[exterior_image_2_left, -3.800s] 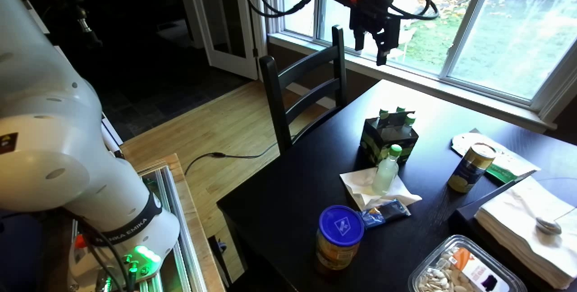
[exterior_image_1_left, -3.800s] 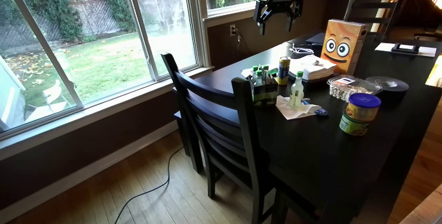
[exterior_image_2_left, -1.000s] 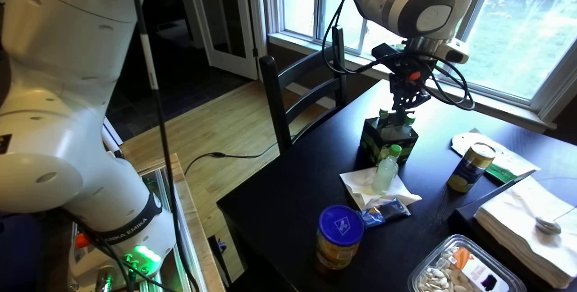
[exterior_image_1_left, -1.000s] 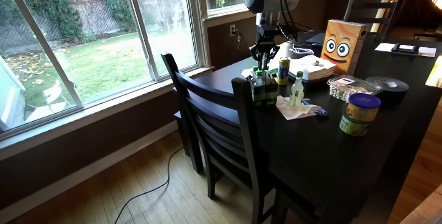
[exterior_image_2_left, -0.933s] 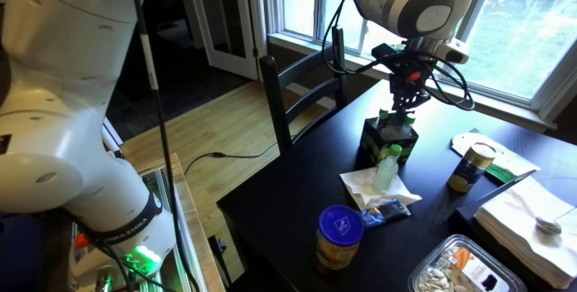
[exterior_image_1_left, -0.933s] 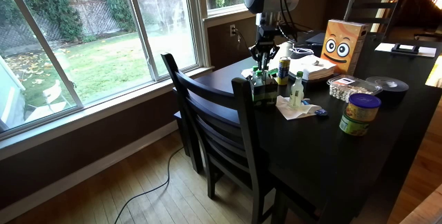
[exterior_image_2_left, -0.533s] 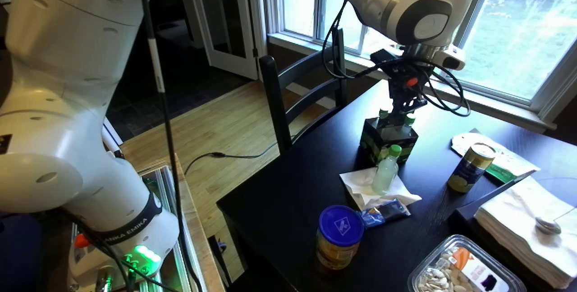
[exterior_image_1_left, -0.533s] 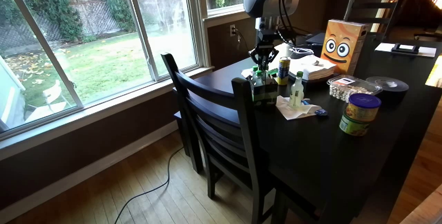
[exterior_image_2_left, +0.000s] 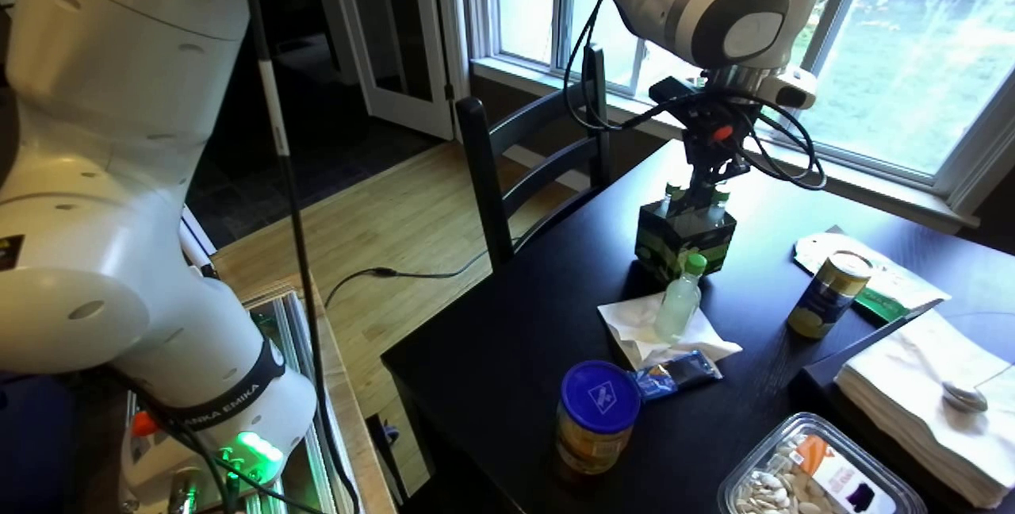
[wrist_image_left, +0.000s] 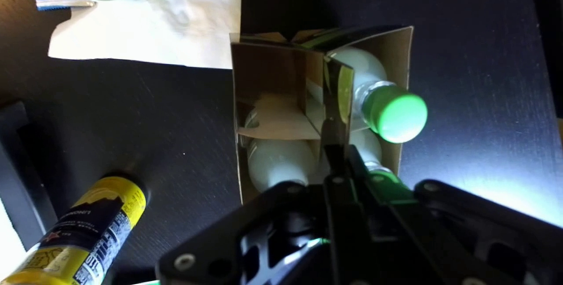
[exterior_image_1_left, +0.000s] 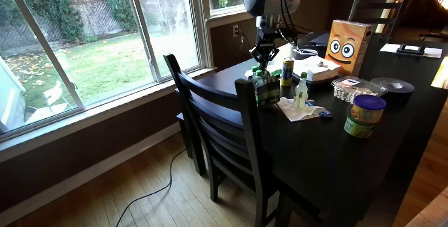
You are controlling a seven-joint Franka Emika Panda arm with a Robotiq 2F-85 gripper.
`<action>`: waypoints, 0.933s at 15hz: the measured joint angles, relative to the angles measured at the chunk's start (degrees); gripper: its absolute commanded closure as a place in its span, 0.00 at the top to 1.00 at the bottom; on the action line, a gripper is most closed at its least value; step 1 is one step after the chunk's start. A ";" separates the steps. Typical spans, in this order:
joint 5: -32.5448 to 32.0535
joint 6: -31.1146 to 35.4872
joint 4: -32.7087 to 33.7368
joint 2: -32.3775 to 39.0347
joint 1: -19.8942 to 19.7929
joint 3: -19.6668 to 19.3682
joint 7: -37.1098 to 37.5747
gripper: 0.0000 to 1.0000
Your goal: Move the box on the left backwards
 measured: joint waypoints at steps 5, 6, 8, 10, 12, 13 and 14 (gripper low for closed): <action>-0.38 -1.31 -0.13 -2.13 1.13 -0.08 0.95 0.01; -0.38 -1.94 -0.15 -2.64 1.22 -0.16 1.18 0.01; -0.39 -3.71 -0.20 -3.66 1.23 -0.40 1.47 0.01; -0.39 -6.08 -0.60 -4.95 1.19 -0.71 1.66 0.01; -0.39 -8.24 -2.06 -6.80 1.17 -0.91 1.89 0.01; -0.39 -8.94 -3.20 -7.90 1.17 -0.95 1.91 0.01; -0.39 -9.32 -4.53 -9.02 1.19 -0.95 1.91 0.01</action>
